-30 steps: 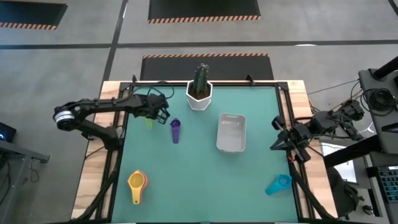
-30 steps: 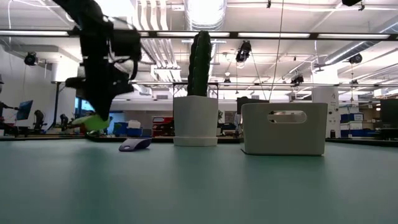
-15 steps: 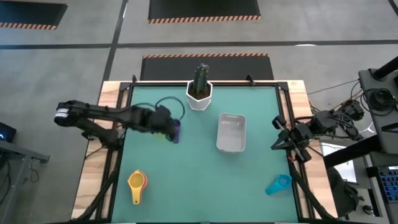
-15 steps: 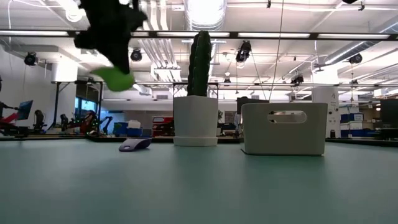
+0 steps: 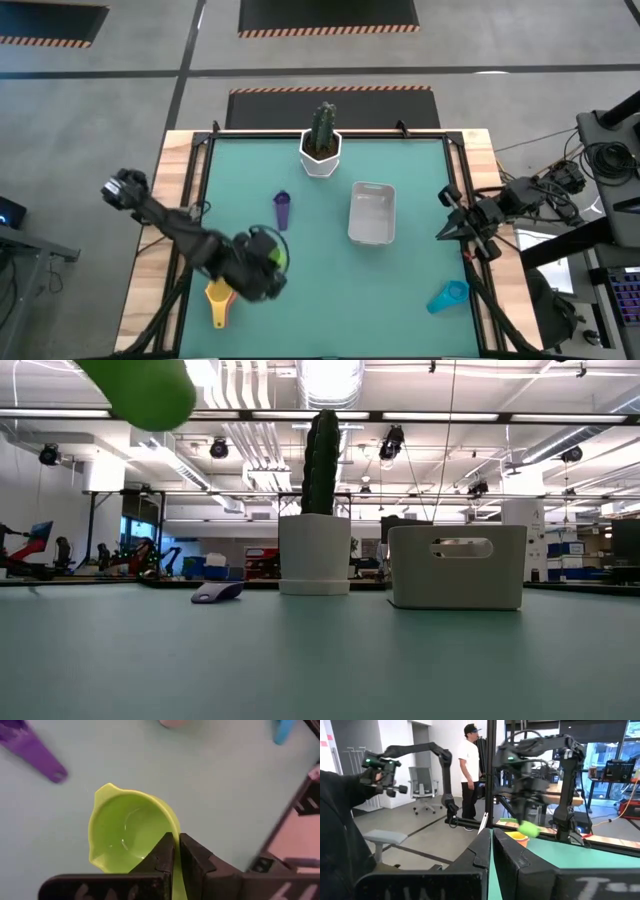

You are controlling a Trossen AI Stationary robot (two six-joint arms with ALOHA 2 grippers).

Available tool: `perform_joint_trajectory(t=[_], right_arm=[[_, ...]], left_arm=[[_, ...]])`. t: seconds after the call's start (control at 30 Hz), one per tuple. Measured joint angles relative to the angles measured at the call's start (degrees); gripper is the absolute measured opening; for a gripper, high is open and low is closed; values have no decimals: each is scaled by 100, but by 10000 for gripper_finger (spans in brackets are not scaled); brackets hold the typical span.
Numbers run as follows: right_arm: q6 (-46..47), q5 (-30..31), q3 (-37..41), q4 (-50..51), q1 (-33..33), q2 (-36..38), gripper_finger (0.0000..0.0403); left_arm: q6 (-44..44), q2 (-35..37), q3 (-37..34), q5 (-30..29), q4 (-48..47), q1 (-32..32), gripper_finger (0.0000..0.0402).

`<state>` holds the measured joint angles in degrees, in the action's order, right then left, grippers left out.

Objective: Nest measuring cups in basket
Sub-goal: Stack the green measuring cup on the top of the yellow measuring cup

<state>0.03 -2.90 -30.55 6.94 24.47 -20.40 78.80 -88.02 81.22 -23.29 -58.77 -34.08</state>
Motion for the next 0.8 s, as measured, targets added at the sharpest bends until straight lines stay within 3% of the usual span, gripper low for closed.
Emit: perform_joint_trajectory(t=[0.13, 0.4, 0.8], right_arm=[[-2, 0, 0, 2, 2, 0, 9], [-4, 1, 0, 0, 0, 1, 9], [-30, 0, 0, -45, 1, 0, 9]], left_arm=[[540, -732, 785, 23, -886, -316, 0], [1812, -1804, 2050, 788, -3073, -827, 0], [2707, -1842, 1228, 2002, -3128, -1196, 0]])
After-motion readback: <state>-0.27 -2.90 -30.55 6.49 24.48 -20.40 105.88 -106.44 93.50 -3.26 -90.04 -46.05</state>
